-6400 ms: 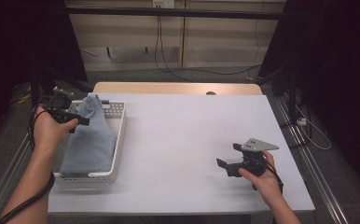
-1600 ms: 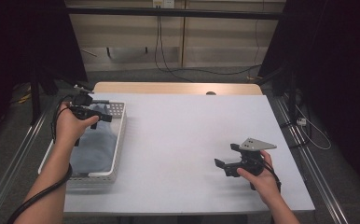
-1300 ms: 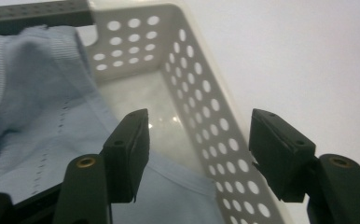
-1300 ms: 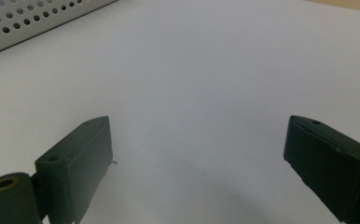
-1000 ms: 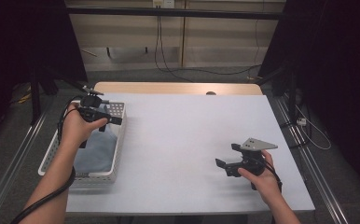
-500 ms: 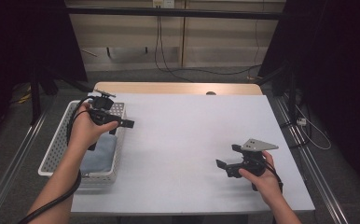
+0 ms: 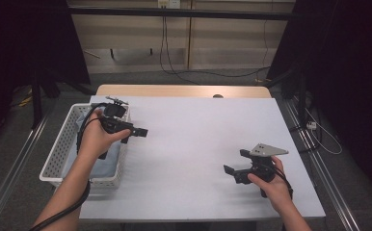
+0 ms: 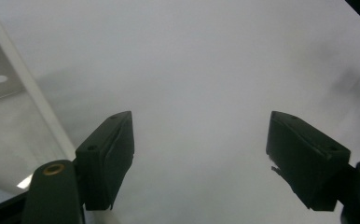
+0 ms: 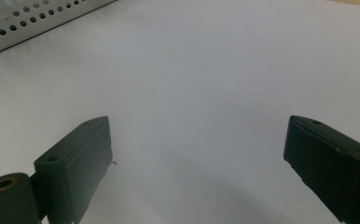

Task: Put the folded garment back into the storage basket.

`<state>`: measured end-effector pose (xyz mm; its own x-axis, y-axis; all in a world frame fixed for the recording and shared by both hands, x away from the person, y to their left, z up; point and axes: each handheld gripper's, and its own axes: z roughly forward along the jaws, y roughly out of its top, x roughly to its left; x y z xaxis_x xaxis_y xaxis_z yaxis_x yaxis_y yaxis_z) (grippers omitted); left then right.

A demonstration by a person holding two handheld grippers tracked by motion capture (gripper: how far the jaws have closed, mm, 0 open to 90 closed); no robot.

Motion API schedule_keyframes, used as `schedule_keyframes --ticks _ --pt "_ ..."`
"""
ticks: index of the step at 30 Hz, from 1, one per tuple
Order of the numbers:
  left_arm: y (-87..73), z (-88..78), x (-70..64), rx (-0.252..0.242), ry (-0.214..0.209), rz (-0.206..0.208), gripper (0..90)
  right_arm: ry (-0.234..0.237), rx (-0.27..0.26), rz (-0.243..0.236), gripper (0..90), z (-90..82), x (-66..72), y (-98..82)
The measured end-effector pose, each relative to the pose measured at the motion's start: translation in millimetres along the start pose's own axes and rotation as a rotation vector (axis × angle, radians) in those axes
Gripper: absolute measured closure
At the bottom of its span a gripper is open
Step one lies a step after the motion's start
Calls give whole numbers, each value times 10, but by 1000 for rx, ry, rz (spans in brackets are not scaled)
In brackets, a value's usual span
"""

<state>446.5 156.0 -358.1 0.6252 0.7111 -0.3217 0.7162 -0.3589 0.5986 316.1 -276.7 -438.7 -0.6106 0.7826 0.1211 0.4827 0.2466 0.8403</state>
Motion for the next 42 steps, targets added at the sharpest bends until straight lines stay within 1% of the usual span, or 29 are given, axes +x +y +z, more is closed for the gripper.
schedule_keyframes --ticks 6,9,13,27,29,31,34,37,40,41,42 --pt "-21 62 -90 -1 -23 15 219 9 4 0 71 -21 15 -9" --pt "-30 90 -130 2 -39 25 208 15 -5 11 70 -31 15 -6" --pt "-58 125 -179 4 -56 30 201 16 -2 17 70 -27 19 -17" --pt "-193 213 -295 11 -105 65 172 24 24 -6 70 -34 61 -39" --pt "-214 221 -311 14 -104 74 170 20 31 -11 70 -40 62 -47" --pt "-234 222 -325 8 -108 74 166 21 39 -14 70 -48 65 -55" --pt "-265 222 -359 4 -118 80 165 25 39 -16 69 -57 77 -61" --pt "-290 217 -399 3 -122 89 163 31 40 -28 70 -65 100 -49" --pt "-313 213 -424 -7 -134 83 156 36 39 -38 70 -80 115 -42" --pt "-322 211 -433 -6 -127 84 156 37 40 -41 69 -83 117 -44" --pt "-333 212 -439 -7 -132 84 156 38 42 -39 70 -85 119 -49"
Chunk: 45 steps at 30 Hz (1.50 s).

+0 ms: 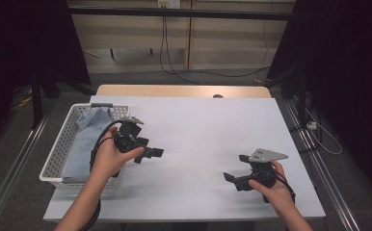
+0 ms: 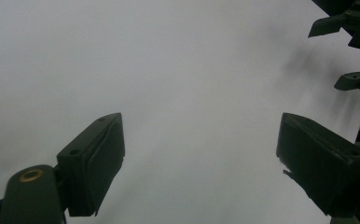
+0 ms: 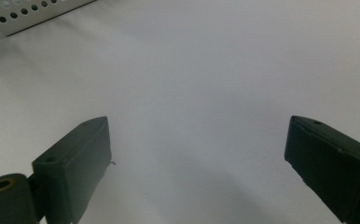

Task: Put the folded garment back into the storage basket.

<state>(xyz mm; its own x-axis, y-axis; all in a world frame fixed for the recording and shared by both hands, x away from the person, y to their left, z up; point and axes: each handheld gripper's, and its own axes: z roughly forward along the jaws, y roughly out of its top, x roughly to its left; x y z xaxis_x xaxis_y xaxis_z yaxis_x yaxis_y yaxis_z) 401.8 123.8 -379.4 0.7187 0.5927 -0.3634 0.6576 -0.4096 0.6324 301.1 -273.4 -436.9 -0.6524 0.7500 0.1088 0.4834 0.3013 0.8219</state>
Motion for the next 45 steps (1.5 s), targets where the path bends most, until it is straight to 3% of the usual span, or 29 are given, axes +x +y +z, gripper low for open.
schedule_keyframes --ticks 12,17,21,45 --pt "-123 56 -80 8 -10 21 152 0 11 -4 69 -70 -4 -64" --pt "-189 107 -107 5 -33 26 147 -4 10 3 69 -87 -12 -98" --pt "-234 136 -121 11 -22 33 144 -5 1 10 69 -95 -20 -103" --pt "-485 182 -96 8 -65 34 120 -17 0 10 69 -115 -37 -158"
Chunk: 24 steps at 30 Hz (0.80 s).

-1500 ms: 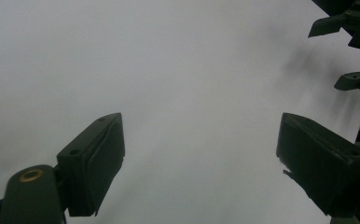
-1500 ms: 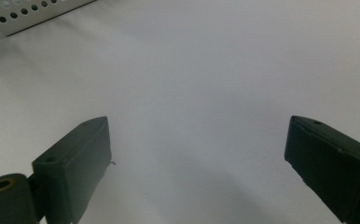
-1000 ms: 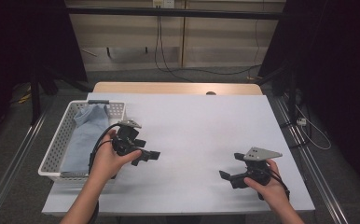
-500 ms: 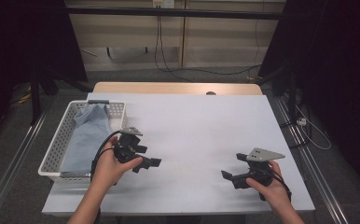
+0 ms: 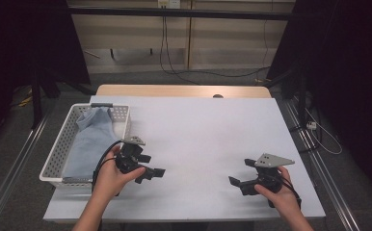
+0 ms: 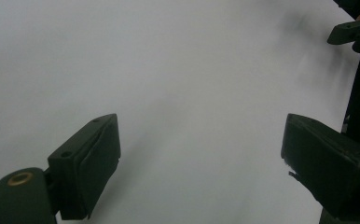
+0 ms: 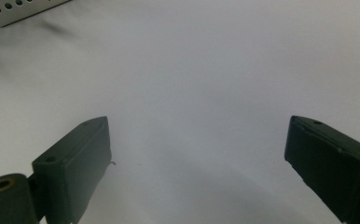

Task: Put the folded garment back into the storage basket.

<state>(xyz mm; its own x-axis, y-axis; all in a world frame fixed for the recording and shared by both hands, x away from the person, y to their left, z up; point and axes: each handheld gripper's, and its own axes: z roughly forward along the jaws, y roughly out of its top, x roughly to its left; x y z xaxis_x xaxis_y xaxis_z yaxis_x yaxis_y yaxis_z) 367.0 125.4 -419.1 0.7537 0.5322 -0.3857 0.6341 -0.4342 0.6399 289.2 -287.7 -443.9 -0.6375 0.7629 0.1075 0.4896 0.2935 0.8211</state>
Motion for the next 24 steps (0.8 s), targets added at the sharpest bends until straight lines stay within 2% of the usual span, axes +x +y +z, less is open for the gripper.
schedule_keyframes --ticks 15,24 --pt "-69 9 14 -10 -12 -2 119 3 -4 -4 69 4 9 -10" --pt "-93 12 -7 -8 -5 20 112 2 -3 -7 69 -8 9 -17"
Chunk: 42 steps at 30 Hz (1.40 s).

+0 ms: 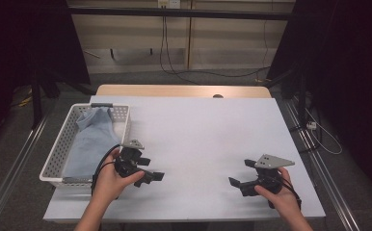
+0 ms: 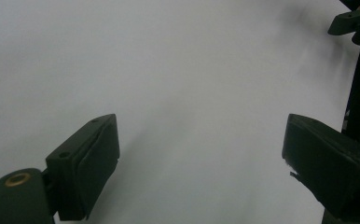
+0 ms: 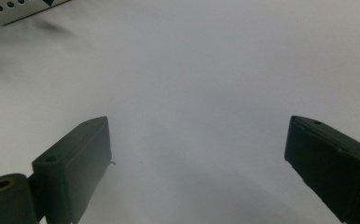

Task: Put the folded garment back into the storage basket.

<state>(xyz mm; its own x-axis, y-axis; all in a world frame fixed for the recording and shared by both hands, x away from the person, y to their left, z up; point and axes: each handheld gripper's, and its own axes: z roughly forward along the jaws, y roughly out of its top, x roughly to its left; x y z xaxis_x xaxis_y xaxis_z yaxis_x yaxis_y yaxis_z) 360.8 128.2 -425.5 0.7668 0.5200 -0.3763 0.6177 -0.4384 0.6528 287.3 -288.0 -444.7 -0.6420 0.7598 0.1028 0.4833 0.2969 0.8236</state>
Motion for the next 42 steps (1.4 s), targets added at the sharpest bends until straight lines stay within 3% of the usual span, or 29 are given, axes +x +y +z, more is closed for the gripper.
schedule_keyframes --ticks 42 --pt "-35 -17 -23 -9 -8 34 102 -10 -9 7 69 -109 -41 -62"
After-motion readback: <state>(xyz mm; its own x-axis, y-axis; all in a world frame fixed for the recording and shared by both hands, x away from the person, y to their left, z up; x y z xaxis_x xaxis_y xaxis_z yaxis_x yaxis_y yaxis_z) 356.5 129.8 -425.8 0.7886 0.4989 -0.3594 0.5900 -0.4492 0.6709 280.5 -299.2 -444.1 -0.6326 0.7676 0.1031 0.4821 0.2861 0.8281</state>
